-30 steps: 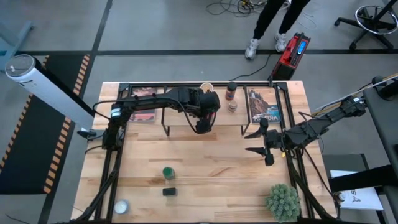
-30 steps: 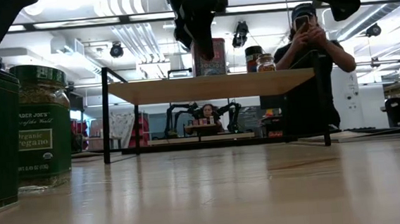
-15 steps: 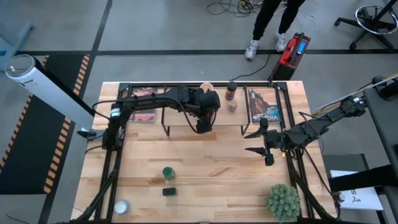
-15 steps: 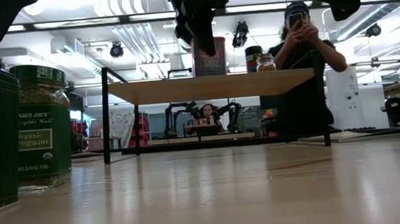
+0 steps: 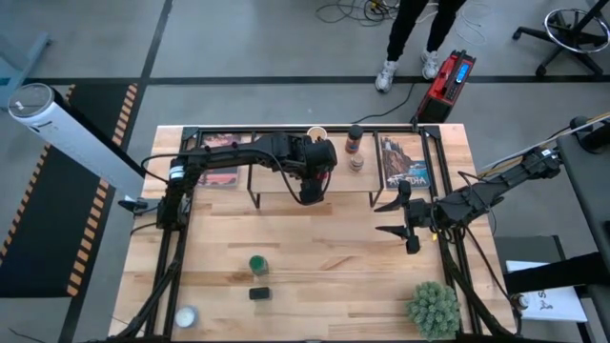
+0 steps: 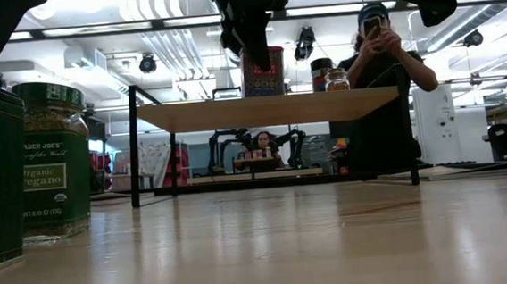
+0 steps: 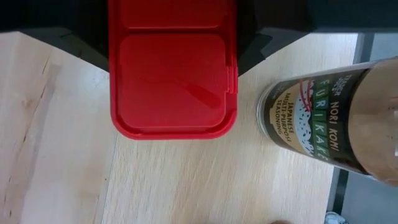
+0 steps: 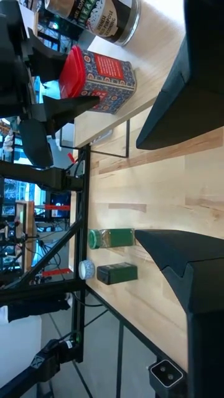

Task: Shelf spices
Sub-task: Remove the red seasoning can from the shelf

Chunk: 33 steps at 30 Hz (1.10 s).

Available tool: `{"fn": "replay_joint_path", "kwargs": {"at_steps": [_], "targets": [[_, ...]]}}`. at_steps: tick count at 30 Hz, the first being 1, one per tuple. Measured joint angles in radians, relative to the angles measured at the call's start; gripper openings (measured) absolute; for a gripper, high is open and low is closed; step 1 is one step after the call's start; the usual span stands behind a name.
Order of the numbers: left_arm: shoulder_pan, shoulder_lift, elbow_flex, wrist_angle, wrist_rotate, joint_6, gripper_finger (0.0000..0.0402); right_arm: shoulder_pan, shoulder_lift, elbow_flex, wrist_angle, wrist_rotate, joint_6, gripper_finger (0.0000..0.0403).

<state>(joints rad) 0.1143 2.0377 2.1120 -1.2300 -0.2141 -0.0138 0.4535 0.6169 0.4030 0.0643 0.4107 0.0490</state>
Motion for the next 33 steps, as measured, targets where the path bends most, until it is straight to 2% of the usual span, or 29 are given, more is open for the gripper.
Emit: {"fn": "replay_joint_path", "kwargs": {"at_steps": [5, 16, 23, 33], "targets": [[0.0, 0.0, 0.042, -0.045, 0.027, 0.0, 0.0199, 0.0, 0.0, 0.0, 0.0, 0.0, 0.0, 0.0199], [-0.004, 0.0, 0.24, -0.158, 0.073, -0.035, 0.0201, 0.0, 0.0, 0.0, 0.0, 0.0, 0.001, 0.0199], [-0.054, -0.009, 0.236, -0.179, 0.202, -0.084, 0.0201, 0.0, 0.0, 0.0, -0.001, 0.0, 0.0, 0.0199], [-0.207, -0.009, 0.233, -0.157, 0.204, -0.178, 0.0201, 0.0, 0.0, 0.0, -0.003, 0.0, 0.002, 0.0199]]}}
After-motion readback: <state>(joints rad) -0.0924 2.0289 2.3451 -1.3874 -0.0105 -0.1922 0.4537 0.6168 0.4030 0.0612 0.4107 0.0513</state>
